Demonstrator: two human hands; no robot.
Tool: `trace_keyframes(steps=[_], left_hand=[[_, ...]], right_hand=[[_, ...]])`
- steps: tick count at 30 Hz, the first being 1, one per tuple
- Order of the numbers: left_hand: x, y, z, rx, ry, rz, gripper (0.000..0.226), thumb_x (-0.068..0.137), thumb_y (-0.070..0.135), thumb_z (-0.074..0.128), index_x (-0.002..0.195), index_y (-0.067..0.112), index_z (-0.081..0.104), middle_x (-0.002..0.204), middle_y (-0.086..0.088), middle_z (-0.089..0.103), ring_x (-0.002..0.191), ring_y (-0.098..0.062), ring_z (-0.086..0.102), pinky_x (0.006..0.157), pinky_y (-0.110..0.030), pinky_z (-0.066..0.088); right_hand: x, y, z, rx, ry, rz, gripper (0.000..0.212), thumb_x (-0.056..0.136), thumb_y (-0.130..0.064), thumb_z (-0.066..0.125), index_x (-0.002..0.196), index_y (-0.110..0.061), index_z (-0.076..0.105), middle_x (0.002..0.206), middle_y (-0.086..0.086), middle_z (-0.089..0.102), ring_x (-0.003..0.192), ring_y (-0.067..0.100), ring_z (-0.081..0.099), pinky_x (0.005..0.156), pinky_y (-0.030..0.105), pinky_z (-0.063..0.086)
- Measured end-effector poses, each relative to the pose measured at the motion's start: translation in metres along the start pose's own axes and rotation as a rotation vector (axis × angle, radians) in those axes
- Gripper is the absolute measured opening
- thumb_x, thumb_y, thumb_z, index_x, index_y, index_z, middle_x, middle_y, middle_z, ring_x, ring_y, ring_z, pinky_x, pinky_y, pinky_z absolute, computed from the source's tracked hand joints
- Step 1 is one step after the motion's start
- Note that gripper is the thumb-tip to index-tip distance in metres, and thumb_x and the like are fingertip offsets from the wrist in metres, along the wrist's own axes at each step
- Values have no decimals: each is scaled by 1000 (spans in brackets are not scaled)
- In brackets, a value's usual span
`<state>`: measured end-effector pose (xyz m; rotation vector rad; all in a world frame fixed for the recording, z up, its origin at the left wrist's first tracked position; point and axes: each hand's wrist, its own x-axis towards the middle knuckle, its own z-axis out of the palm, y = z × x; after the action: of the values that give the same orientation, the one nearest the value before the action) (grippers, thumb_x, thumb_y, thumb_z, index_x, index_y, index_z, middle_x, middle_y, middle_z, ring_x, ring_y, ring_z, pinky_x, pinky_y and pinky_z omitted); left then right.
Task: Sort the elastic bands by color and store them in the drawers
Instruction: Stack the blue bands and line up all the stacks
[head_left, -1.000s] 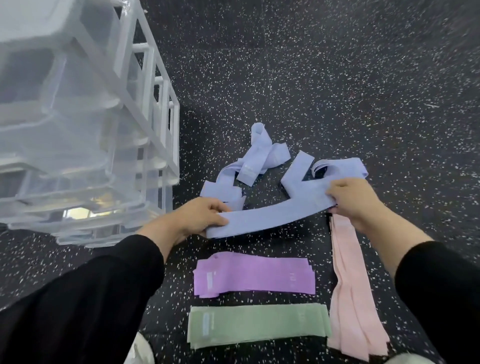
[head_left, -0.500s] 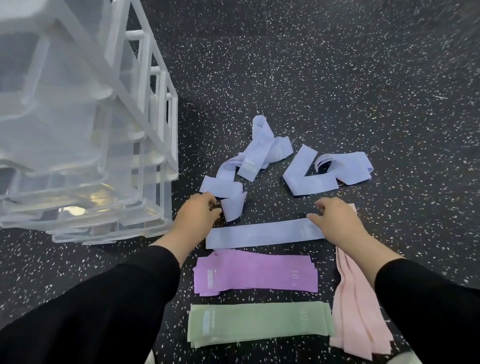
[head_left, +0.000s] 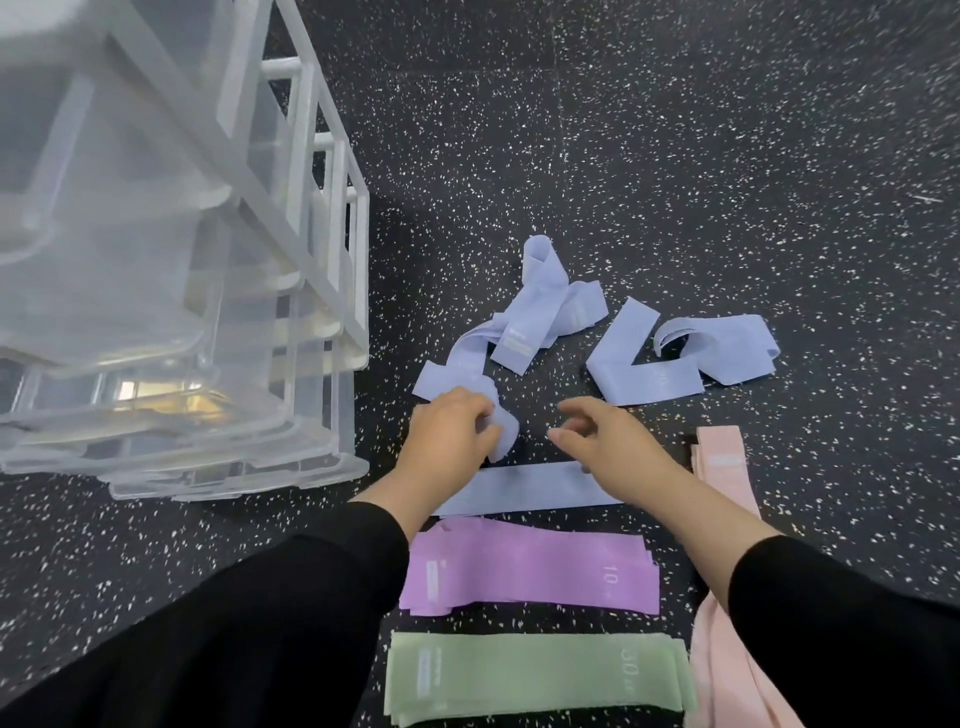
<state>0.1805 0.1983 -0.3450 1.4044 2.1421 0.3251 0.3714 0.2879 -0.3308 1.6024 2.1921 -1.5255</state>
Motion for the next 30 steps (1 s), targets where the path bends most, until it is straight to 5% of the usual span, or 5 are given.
trace_keyframes(steps=[4, 8, 14, 25, 30], left_hand=[[7, 23, -19, -123, 25, 145, 15, 95, 27, 65, 86, 16, 62, 85, 4, 62, 83, -18, 52, 85, -39, 44], [13, 41, -32, -203, 50, 171, 14, 97, 22, 64, 88, 12, 70, 87, -1, 68, 86, -19, 56, 83, -35, 44], [13, 49, -37, -245, 87, 182, 13, 97, 24, 64, 86, 18, 67, 80, 7, 55, 76, -13, 45, 69, -27, 33], [9, 44, -39, -312, 164, 179, 26, 96, 36, 65, 79, 18, 61, 72, 10, 55, 71, -16, 51, 68, -33, 44], [3, 40, -42, -437, 97, 214, 32, 98, 39, 46, 91, 20, 71, 91, 14, 67, 92, -15, 60, 84, -29, 48]], right_hand=[[4, -16, 1, 359, -37, 23, 54, 98, -38, 61, 148, -28, 43, 130, -10, 57, 111, 10, 62, 93, 42, 58], [2, -34, -11, 542, -24, 10, 14, 102, -31, 57, 114, -35, 62, 96, -4, 67, 85, 12, 63, 86, 46, 61], [10, -42, -31, 789, -69, 122, 16, 95, -16, 68, 110, -12, 68, 97, 9, 65, 77, 19, 59, 76, 35, 57], [1, -78, -63, 455, 37, -134, 15, 94, -4, 54, 90, -9, 67, 78, 6, 72, 71, 19, 70, 75, 38, 61], [-1, -82, -67, 395, 78, -132, 27, 92, -34, 69, 81, -10, 70, 79, 17, 65, 75, 29, 69, 79, 52, 62]])
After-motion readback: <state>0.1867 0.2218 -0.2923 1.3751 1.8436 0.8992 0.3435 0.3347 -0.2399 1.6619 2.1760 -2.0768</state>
